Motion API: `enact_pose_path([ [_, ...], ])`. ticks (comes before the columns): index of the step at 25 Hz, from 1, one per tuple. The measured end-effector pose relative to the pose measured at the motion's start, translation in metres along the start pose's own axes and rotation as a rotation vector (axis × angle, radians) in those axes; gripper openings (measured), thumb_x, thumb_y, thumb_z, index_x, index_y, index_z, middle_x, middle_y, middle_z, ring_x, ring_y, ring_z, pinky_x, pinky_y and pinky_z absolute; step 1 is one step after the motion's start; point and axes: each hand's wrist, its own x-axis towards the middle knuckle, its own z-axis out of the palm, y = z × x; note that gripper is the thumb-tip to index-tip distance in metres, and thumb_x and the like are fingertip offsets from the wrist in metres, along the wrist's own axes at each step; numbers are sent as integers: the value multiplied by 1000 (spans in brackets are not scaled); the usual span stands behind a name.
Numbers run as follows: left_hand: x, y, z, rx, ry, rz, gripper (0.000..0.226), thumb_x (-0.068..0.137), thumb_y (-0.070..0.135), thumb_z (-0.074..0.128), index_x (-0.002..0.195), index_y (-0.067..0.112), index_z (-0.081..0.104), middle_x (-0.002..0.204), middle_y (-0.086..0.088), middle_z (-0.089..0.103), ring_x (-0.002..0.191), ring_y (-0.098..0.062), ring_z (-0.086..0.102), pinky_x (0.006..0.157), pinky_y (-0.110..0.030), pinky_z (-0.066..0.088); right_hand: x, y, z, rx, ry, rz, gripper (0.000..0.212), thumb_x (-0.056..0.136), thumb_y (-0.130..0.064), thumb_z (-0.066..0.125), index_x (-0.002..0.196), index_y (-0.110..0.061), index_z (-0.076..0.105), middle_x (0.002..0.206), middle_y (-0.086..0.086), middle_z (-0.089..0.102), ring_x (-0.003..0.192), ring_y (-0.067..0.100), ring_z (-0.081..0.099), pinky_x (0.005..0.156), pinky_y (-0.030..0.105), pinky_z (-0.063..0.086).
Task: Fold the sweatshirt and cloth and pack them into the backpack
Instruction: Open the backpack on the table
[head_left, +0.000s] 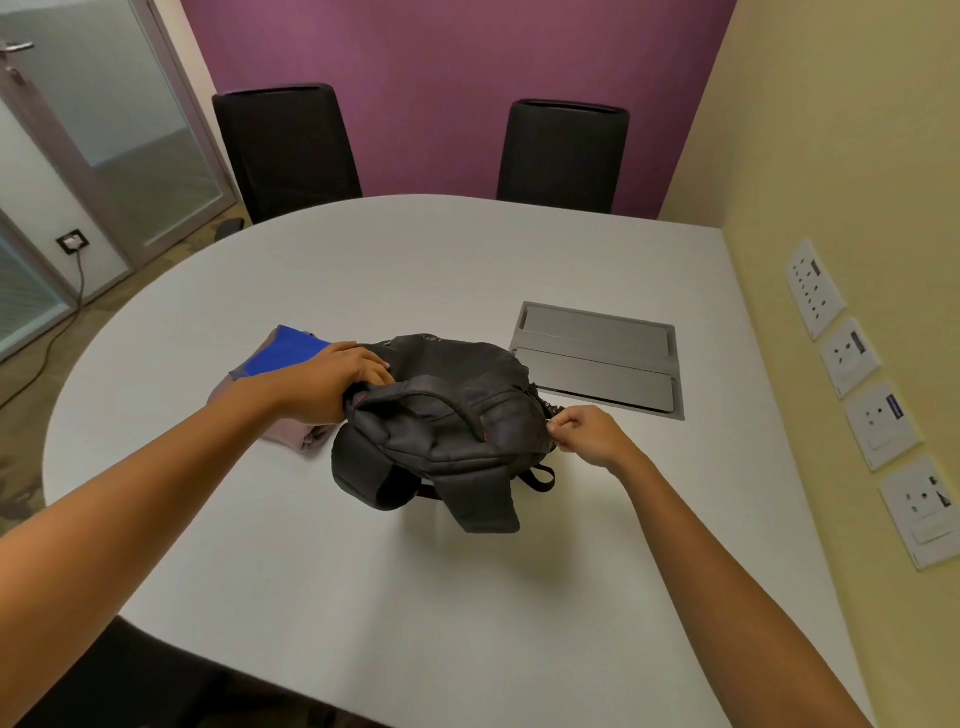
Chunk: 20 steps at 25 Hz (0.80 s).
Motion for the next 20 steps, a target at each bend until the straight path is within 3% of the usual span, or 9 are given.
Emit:
enact_pose_path([
  [2,0,1,0,-5,10,-26,32,91,18,71,116,38,66,135,7,60,133,-9,39,112,-21,11,-1,-9,-9,-89,18,45,29,94,-18,63,68,-6,68,66,4,60,61,14,55,64,23,46],
  [5,-1,3,3,-8,39,-49,30,91,16,71,119,28,70,132,7,62,133,-15,43,115,-27,16,-9,-34,-32,-117,25,70,27,85,-16,68,77,10,69,67,10,59,65,20,52,64,30,43],
  [10,-2,5,-3,56,79,-72,42,89,19,73,127,35,64,137,9,58,133,-19,44,116,-40,25,-51,-104,-49,-41,-31,-55,18,84,-17,69,70,-6,66,68,11,55,66,20,49,65,31,40],
  [13,-1,11,-18,225,-13,-239,61,89,9,67,137,44,54,149,5,46,133,-24,43,111,-44,36,-70,-128,-39,-76,-37,-74,22,84,-15,67,64,-9,61,59,4,53,54,13,46,57,24,38],
  [16,3,43,-46,-15,84,-418,59,88,-5,55,124,40,65,141,2,54,118,-25,54,97,-37,48,-73,-134,-26,89,-42,0,21,83,-16,68,71,1,72,59,0,64,57,8,58,59,18,46],
  [18,9,89,-53,-187,185,-300,38,91,15,64,124,34,66,125,5,64,104,-16,60,92,-30,49,-72,-135,-16,168,-37,33,27,81,-17,65,87,9,73,68,3,68,65,11,62,67,21,49],
  [20,15,136,-38,-233,136,-170,27,84,39,74,109,30,68,98,7,69,85,-8,62,79,-25,52,-73,-139,-8,201,-7,47,29,82,-19,63,86,7,73,67,5,68,64,14,59,69,26,47],
])
